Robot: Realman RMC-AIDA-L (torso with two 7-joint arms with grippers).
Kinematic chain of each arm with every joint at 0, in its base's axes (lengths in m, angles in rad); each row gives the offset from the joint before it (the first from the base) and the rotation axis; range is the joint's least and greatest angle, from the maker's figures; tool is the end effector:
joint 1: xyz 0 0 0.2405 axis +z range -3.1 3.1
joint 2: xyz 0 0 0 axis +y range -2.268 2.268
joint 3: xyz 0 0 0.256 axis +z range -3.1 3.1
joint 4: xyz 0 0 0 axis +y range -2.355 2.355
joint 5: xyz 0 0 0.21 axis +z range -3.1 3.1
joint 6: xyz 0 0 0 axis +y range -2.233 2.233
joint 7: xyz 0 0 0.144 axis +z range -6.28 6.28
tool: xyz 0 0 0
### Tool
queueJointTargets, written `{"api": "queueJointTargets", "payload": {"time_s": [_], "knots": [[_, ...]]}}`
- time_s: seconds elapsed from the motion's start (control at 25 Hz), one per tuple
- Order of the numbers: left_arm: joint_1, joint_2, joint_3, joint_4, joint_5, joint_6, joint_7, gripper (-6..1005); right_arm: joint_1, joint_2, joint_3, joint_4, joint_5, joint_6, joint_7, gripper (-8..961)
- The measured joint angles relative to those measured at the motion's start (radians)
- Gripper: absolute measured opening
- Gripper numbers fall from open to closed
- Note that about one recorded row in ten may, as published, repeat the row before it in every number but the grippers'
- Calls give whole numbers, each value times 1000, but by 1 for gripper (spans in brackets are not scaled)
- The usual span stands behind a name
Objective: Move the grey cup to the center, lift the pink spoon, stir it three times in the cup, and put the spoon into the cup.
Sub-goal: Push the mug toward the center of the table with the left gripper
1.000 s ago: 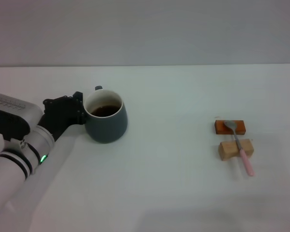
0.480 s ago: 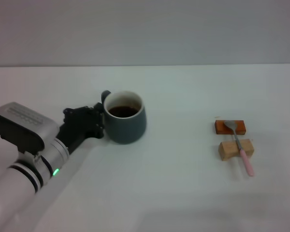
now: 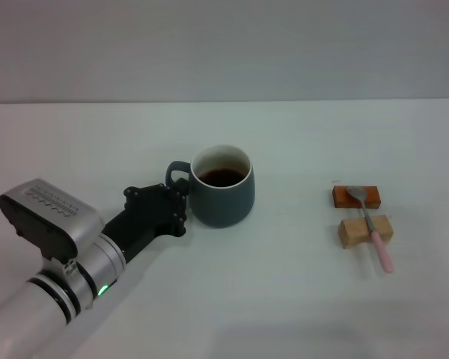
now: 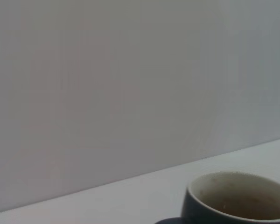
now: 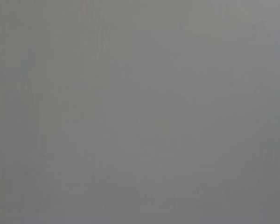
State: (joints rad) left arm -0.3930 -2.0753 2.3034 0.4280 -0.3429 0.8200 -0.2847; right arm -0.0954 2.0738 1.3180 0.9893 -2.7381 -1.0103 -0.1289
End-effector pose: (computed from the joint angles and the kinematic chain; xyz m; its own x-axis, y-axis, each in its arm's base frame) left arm -0.2760 0.3156 -0.1036 0.7620 0.1829 0.6211 0.6009 -0.5571 -0.5732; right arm 0.2938 0.2767 0.0611 0.7378 0.3038 -0.6027 -0.6519 0.0894 -0.7530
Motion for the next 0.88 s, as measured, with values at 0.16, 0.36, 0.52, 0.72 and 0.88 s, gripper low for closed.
{"api": "queueJointTargets", "payload": {"time_s": [0.16,0.36,0.52,0.72,0.88], "knots": [[5,8,-36,-3,-5,1,0,-2,-4,0,-4,1,0,-1,0,675],[41,15,-216,-32,-1,37,9,-2,-7,1,-24,-2,0,-1,0,675],[83,19,-365,-48,-1,111,4,-2,-15,4,-55,-2,1,3,0,675],[135,23,-527,-50,0,208,1,-2,-31,5,-141,-13,6,6,-1,675],[150,24,-589,-50,0,253,-1,-2,-65,7,-233,-16,7,6,-1,675]]}}
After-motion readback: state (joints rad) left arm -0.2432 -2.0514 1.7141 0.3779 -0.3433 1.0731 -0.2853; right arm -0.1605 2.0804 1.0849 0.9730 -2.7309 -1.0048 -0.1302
